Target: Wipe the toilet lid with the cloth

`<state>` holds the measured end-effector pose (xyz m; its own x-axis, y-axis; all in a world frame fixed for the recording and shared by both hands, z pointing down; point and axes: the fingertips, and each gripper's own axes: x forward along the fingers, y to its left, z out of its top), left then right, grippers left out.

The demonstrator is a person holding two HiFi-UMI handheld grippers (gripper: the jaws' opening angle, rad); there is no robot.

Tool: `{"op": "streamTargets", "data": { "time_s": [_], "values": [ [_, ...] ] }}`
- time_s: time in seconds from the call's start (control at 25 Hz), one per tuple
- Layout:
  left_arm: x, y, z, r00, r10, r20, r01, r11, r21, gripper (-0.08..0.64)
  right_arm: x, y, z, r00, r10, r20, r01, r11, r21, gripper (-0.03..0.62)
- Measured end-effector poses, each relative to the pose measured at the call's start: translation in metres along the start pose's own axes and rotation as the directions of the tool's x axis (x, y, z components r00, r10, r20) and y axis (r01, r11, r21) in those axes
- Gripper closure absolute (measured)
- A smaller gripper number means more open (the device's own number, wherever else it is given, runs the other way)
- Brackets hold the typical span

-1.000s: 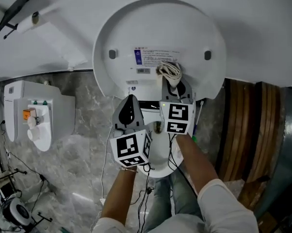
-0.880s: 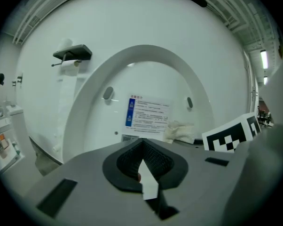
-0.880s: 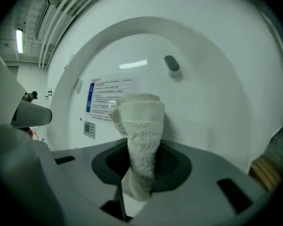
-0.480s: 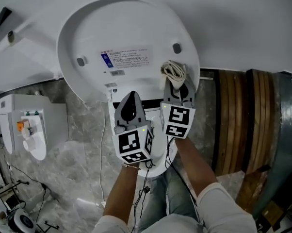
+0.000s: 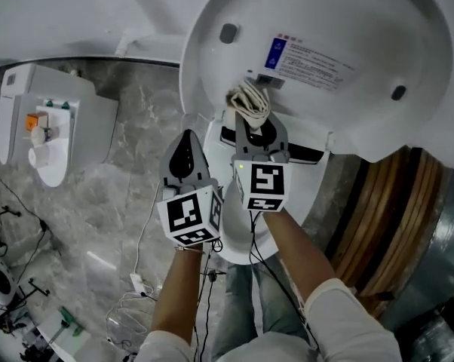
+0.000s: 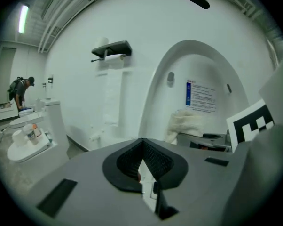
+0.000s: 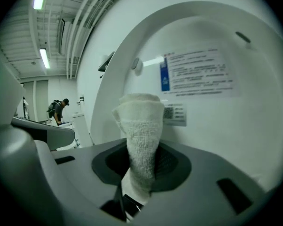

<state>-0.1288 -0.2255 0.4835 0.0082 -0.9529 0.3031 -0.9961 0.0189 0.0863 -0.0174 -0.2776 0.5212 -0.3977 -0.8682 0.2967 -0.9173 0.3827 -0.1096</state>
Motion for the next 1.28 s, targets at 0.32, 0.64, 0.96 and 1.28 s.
{"op": "streamTargets", "data": {
  "time_s": [0.32,0.64,0.96,1.28],
  "values": [
    [-0.018,0.060,-0.036,0.995,0.102,-0.017,-0.103,0.989,-0.105,0.566,0.050,0.033,-0.023,1.000,0.020,-0.024,-0.020,0.999,-0.040,0.494],
    [-0.016,0.022,-0.044,0.999,0.018,-0.051,-0.025,0.990,-0.136,0.566,0.015,-0.023,-0.030,0.996,-0.076,-0.046,0.074,0.996,-0.047,0.494],
    [0.006,-0.077,-0.044,0.985,-0.163,-0.056,0.157,0.983,-0.093,0.566,-0.052,-0.132,-0.055,0.961,-0.270,-0.065,0.268,0.963,-0.033,0.494],
    [0.016,-0.154,-0.060,0.950,-0.298,-0.094,0.292,0.954,-0.075,0.566,-0.111,-0.214,-0.076,0.864,-0.496,-0.091,0.502,0.863,0.056,0.494]
  ]
}}
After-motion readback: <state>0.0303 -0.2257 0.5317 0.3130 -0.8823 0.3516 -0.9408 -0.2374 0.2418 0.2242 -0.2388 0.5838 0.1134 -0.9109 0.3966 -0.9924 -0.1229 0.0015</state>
